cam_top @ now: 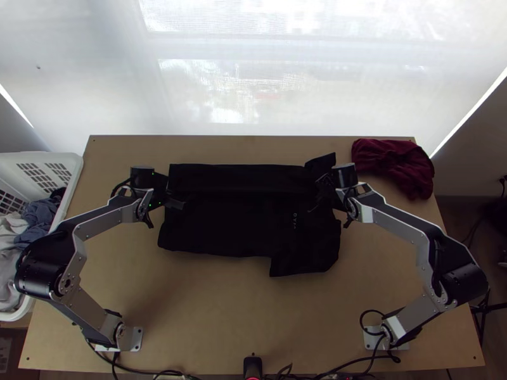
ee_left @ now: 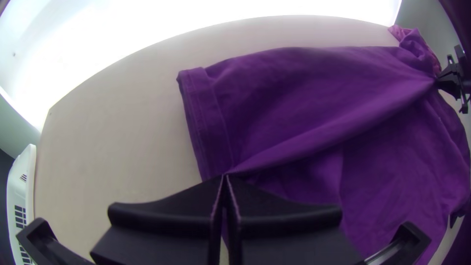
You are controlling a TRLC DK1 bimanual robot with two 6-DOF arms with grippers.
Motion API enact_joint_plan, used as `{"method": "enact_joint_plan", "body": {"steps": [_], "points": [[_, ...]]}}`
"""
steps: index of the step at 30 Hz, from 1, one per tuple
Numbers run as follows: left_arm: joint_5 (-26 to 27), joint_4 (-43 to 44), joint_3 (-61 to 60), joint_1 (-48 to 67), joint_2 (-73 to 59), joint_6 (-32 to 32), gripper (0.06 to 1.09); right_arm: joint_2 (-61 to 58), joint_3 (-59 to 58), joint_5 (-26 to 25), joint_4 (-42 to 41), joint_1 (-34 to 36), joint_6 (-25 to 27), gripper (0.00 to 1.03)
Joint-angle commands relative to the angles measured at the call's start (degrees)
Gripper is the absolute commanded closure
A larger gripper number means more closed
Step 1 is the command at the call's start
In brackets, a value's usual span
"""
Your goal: Fold the t-shirt
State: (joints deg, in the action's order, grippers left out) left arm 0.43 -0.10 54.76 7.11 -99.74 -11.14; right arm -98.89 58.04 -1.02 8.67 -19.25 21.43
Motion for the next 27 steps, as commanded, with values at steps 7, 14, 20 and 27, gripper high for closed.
{"method": "enact_joint_plan", "body": {"steps": [7, 14, 20, 27], "points": [[-0.16, 0.1, -0.97, -0.79, -2.21, -1.26, 1.05, -1.22, -1.7, -0.04, 0.03, -0.53, 0.98, 1.0], [-0.25, -0.78, -0.8, -0.52, -2.21, -1.7, 1.05, -1.3, -2.49, -0.04, 0.03, -0.53, 1.33, 1.0], [-0.16, -0.96, -1.24, -0.96, 0.43, -1.17, 1.05, 1.07, -2.05, -0.04, 0.03, -0.44, 0.98, 1.0], [-0.16, -1.66, -0.36, -0.87, 3.24, -0.9, 1.05, 4.23, -1.88, 0.05, 0.03, -1.15, 0.63, 1.0]]}}
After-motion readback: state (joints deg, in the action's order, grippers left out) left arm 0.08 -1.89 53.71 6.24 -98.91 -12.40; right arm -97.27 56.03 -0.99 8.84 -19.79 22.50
